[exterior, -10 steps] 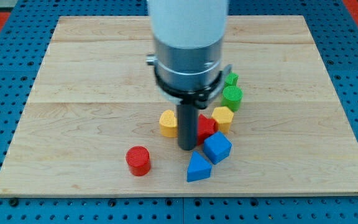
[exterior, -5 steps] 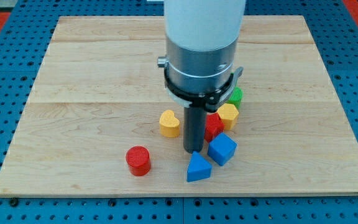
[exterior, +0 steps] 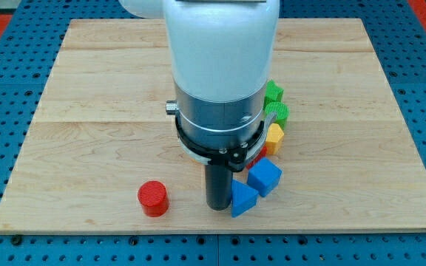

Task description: Slide the blue triangle towards the right side

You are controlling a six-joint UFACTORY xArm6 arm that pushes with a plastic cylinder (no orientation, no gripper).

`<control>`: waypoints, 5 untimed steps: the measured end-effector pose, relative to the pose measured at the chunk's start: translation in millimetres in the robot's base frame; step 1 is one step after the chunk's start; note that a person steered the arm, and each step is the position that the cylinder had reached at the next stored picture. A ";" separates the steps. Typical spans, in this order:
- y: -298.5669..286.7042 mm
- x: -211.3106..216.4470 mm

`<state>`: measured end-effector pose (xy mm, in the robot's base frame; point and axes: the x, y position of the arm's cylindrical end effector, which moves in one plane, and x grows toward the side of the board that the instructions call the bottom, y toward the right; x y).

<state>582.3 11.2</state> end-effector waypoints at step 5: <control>61.9 -38.3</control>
